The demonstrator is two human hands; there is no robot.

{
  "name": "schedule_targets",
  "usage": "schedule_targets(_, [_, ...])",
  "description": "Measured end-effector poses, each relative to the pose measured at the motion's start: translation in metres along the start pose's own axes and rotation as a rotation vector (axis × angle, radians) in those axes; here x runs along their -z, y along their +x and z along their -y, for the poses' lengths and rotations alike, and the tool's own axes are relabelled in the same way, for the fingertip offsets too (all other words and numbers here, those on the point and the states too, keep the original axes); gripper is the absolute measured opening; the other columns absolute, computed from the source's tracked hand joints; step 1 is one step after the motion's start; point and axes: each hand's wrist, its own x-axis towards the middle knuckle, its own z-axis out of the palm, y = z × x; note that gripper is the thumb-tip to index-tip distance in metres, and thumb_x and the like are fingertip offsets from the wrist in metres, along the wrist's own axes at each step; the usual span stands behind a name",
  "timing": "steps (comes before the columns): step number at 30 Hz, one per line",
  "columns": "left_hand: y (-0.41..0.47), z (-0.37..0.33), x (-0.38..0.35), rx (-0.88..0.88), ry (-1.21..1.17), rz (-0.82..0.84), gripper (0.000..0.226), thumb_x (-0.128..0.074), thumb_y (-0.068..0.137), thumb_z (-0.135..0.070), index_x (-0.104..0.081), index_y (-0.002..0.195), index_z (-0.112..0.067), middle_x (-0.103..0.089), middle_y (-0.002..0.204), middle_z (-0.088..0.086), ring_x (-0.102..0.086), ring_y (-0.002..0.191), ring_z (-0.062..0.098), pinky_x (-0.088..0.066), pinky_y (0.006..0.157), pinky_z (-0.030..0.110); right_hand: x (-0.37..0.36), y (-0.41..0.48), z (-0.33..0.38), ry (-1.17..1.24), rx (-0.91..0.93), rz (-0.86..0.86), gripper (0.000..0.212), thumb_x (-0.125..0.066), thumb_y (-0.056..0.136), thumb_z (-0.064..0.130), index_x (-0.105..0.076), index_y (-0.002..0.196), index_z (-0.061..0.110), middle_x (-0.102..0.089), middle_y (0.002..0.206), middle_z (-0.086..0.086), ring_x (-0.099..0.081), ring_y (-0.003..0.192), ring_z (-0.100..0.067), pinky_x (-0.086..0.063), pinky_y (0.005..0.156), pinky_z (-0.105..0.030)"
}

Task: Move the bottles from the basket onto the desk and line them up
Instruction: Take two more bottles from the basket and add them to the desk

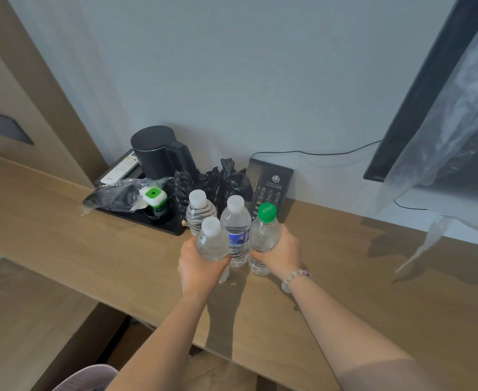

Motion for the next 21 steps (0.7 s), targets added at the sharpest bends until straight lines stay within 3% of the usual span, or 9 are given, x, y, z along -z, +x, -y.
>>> schedule_targets(10, [0.0077,-0.0017,0.0040,0.037,-0.045,0.027,0.076,-0.090,0.054,-0.026,-0.047,0.115,-0.013,-0.052,0.117,0.004,-0.056,0.106,0.023,-0.047,0.092,0.042,-0.0011,0.0019,-0.0021,-0.025,0.040,-0.003,0.073,-0.088,0.056,0.020,-0.046,0.115,0.021,-0.060,0.109,-0.001,-0.057,0.096,-0.019,-0.050,0.083,-0.034])
schedule_targets(17, [0.0014,-0.0048,0.0034,0.010,0.001,0.053,0.083,-0.089,0.058,-0.026,-0.041,0.123,-0.007,-0.044,0.126,0.007,-0.052,0.112,0.024,-0.042,0.089,0.034,-0.0045,-0.0026,-0.0046,-0.041,0.045,-0.027,0.077,-0.088,0.058,0.020,-0.043,0.120,0.014,-0.057,0.117,-0.008,-0.056,0.106,-0.026,-0.046,0.085,-0.032])
schedule_targets(21, [0.0049,-0.0007,0.0032,0.028,0.004,0.061,0.091,-0.090,0.054,-0.031,-0.040,0.126,-0.008,-0.045,0.127,0.006,-0.050,0.117,0.024,-0.044,0.096,0.039,-0.0020,-0.0040,-0.0032,-0.045,0.044,-0.009,0.080,-0.089,0.057,0.020,-0.042,0.121,0.014,-0.057,0.117,-0.007,-0.056,0.103,-0.023,-0.044,0.081,-0.027])
